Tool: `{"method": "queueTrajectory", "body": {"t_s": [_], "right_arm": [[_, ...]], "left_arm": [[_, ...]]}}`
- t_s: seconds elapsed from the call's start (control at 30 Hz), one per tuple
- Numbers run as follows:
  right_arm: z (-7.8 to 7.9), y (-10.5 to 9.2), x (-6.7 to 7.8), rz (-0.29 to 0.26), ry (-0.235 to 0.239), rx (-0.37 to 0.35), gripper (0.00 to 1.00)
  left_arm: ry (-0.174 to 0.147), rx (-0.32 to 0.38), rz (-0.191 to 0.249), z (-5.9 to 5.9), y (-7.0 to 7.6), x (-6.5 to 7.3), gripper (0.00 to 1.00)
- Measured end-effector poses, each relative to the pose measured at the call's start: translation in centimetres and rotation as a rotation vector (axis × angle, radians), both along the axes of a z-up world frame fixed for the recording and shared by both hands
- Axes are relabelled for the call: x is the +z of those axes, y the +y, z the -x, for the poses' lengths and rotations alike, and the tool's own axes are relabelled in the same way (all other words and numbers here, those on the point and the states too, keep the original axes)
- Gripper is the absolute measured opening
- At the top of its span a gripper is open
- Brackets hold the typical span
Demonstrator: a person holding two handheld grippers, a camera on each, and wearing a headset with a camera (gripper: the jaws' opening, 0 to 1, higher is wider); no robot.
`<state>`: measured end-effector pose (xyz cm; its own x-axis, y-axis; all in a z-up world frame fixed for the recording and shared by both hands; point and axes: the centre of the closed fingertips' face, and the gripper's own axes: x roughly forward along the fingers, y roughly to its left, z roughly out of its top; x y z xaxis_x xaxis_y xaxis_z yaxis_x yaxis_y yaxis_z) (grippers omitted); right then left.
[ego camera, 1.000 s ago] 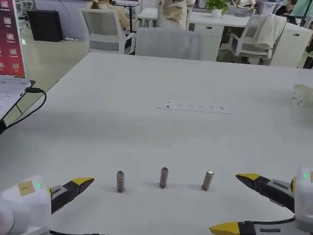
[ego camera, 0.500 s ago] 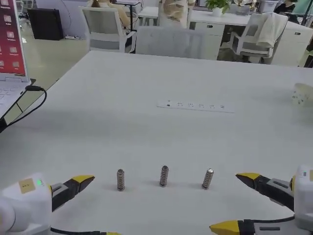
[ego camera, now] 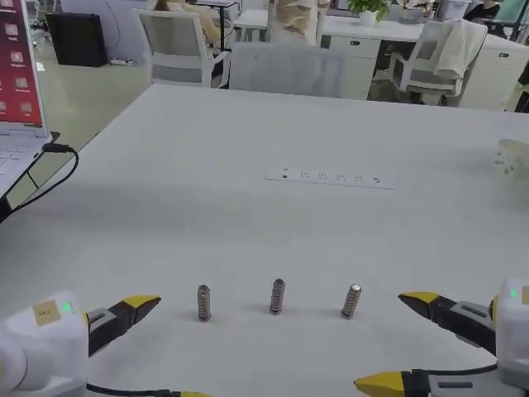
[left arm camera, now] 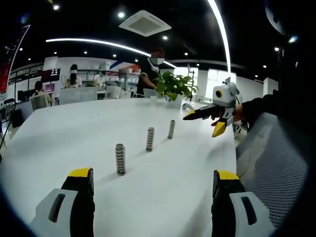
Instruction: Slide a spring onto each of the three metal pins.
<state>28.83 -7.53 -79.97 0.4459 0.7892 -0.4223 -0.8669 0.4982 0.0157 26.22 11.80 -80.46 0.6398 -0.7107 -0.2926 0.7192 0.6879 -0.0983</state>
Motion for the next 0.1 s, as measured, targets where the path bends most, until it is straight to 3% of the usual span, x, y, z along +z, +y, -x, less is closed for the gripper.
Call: {"method": "queueTrajectory", "body": {"t_s": [0.1], "right_arm": [[0.0,0.01,-0.03,0.001,0.0,0.0,0.88]], "left_arm": [[-0.001,0.0,0.0,-0.03,0.03,-0.04,0.98]]}}
